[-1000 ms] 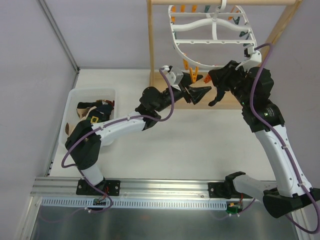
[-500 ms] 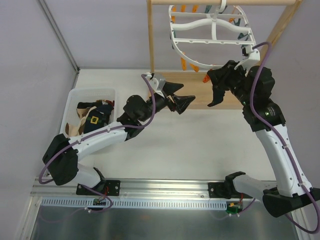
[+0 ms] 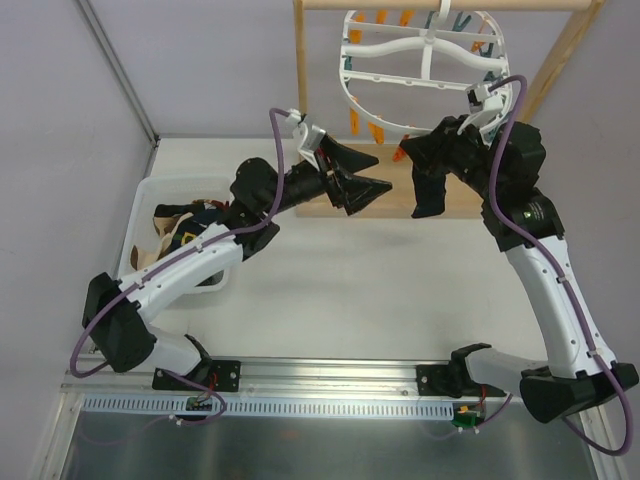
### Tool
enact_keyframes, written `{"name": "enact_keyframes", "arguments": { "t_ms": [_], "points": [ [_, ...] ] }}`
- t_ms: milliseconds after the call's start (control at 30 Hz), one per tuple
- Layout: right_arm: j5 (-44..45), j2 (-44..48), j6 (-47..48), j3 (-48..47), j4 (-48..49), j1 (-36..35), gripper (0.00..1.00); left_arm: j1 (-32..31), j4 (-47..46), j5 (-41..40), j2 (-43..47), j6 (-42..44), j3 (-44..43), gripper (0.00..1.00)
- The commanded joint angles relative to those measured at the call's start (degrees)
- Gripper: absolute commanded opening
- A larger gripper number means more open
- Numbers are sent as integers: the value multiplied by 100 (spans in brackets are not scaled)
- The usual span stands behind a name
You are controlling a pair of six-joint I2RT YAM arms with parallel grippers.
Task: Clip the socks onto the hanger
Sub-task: Open the clamp at the hanger.
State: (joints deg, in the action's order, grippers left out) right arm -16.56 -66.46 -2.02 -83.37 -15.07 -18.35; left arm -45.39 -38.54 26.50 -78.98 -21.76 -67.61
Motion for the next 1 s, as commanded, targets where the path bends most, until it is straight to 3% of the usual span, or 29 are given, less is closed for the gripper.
{"name": "enact_keyframes", "arguments": {
  "t_ms": [0,100,333,533,700,967],
  "points": [
    [-918,-121,79,-346,373,33,3,354,-13,286,-450,-1221,-550,75],
    [-1095,-210,44,-469,329,42,3,452,-223,216,-881,-1707,-831,73],
    [-1324,-219,62,-522,364,112,2,522,-495,231,-1365,-1955,-1245,71],
    [-1649,-306,18,-557,400,147,2,838,-2179,680,-1822,-2929,-1122,67],
    [-1719,-289,18,-531,400,174,1,926,-3009,874,-2235,-3571,-1280,63],
    [-1711,-219,26,-522,408,183,1,935,-3747,953,-2684,-4177,-1649,43]
  ]
}}
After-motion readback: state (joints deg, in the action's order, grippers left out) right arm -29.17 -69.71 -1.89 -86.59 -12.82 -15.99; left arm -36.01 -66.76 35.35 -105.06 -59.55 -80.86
